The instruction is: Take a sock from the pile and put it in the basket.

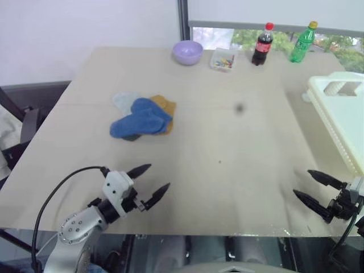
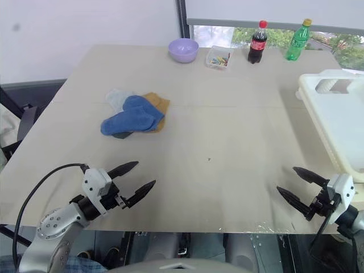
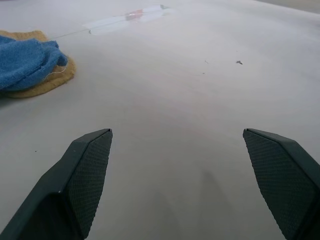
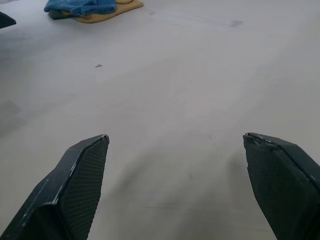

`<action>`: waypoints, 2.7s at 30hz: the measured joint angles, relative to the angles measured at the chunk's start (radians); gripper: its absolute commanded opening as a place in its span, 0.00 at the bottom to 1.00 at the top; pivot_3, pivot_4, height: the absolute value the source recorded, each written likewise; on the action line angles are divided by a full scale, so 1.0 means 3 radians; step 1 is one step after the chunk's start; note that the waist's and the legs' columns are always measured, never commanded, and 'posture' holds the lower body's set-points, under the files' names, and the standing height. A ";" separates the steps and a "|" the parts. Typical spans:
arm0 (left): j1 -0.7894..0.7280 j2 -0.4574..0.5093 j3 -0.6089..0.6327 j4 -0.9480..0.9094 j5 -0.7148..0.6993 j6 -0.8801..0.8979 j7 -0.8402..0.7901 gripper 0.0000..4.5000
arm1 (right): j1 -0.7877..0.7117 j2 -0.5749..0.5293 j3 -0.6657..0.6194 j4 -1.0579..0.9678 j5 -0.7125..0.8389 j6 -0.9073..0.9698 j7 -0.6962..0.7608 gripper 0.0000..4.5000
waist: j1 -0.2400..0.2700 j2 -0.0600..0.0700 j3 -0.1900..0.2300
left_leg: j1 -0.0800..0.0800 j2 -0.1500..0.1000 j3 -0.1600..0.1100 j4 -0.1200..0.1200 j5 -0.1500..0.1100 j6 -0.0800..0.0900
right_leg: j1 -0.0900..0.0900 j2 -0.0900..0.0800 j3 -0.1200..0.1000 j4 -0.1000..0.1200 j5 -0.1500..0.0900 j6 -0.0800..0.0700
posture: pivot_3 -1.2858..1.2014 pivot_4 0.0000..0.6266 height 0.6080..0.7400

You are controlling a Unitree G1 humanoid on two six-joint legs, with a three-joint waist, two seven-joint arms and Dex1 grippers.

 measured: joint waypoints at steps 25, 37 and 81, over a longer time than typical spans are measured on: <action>-0.0335 -0.0060 0.0001 0.0124 0.0040 0.0168 0.0182 1.00 | -0.0064 -0.0129 -0.0014 -0.0131 0.0071 0.0134 0.0172 0.98 | 0.0004 0.0000 -0.0001 | 0.0003 -0.0011 -0.0003 0.0008 0.0001 0.0000 | 0.0007 0.0004 0.0000 0.0005 0.0008 -0.0006 | 0.52 0.24 0.92; -0.1682 -0.0559 -0.0248 0.0505 0.0645 0.0715 0.1324 1.00 | -0.0082 -0.0098 0.0017 -0.0423 0.0079 0.0226 0.0021 0.98 | 0.0002 -0.0003 0.0000 | 0.0001 -0.0011 -0.0011 0.0049 0.0001 0.0000 | 0.0026 0.0009 0.0000 0.0007 0.0028 0.0024 | 0.52 0.24 0.92; -0.2179 -0.0661 -0.0406 0.1598 0.1604 0.0445 0.2107 1.00 | 0.0057 0.0077 0.0032 -0.0583 -0.0003 0.0206 -0.0159 0.98 | 0.0002 -0.0004 0.0001 | -0.0001 -0.0012 -0.0012 0.0053 0.0001 0.0000 | 0.0026 0.0006 0.0001 0.0008 0.0040 0.0042 | 0.52 0.24 0.92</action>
